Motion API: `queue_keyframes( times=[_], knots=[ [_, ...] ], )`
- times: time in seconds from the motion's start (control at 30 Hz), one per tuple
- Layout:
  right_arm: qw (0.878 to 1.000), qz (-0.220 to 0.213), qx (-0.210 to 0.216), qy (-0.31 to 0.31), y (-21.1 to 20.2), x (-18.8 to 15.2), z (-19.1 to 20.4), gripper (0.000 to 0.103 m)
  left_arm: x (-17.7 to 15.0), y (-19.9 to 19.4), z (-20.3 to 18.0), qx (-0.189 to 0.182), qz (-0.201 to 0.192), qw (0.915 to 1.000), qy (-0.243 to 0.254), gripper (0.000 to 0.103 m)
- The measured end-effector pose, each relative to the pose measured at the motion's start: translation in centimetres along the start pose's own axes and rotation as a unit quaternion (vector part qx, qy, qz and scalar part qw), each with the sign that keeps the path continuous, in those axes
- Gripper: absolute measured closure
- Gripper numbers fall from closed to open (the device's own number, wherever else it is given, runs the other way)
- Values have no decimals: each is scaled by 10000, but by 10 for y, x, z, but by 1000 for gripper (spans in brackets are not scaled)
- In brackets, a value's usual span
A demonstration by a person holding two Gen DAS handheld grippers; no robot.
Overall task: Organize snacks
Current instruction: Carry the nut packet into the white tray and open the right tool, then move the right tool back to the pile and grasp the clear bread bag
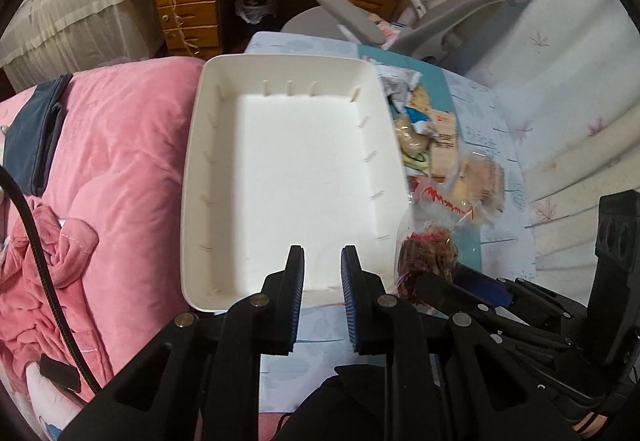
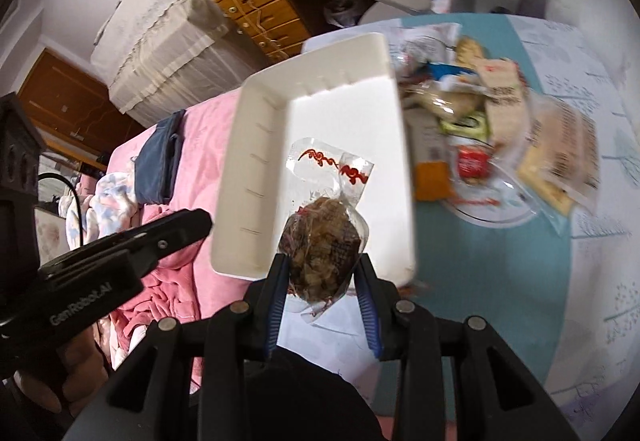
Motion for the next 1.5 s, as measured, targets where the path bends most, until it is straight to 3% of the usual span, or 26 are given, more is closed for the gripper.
queue_keyframes(
  times=[0.27,0.4,0.6,0.83,1.07,1.5],
  knots=[
    [9996,-64,245,-96,25,9,26,68,-2,7,27,81,22,9999,-90,86],
    [9996,-92,257,52,27,8,24,47,-6,9,30,217,-33,9997,-77,86],
    [9986,-65,210,488,26,1,5,44,-15,14,29,265,-43,9996,-76,83],
    [9966,-187,208,779,13,-8,-15,35,-29,14,14,98,-110,9999,-69,69],
    [9920,-121,243,1230,-1,-18,-46,25,-40,21,-3,66,43,9997,-234,38],
    [9874,341,-13,1542,-19,-23,-116,16,-67,58,-39,17,570,9945,-873,26]
  ],
)
Point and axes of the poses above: each gripper's, at about its wrist camera, not at the fingertips, and y roughly the way its jaws point, z to its left, x to its top, the point moved 3 cm from there along y, roughly the way its jaws point, and after that the axes turned 2 degrees about -z, right-handed, at the moved point
